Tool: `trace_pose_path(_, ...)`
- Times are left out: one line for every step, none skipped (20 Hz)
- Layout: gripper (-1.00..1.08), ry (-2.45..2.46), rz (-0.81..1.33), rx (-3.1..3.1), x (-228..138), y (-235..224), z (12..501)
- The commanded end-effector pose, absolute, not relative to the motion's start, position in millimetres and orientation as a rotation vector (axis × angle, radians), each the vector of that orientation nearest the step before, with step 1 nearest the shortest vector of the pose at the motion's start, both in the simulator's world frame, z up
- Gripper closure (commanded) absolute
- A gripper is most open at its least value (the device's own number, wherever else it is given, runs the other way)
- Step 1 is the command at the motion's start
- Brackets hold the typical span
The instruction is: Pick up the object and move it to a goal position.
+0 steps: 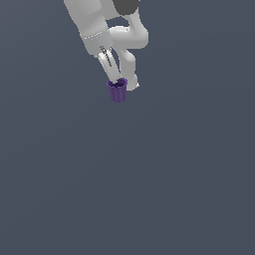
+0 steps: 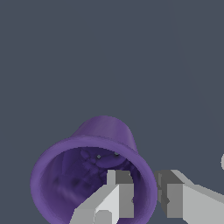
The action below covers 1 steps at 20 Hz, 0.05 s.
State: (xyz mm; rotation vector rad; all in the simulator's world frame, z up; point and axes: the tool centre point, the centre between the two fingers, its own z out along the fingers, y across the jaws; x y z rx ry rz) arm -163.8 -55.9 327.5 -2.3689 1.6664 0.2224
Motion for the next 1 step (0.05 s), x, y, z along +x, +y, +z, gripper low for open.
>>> trace_pose_path(1.08,1.666,0.221,-2.369,-164.9,-55.7,330.0)
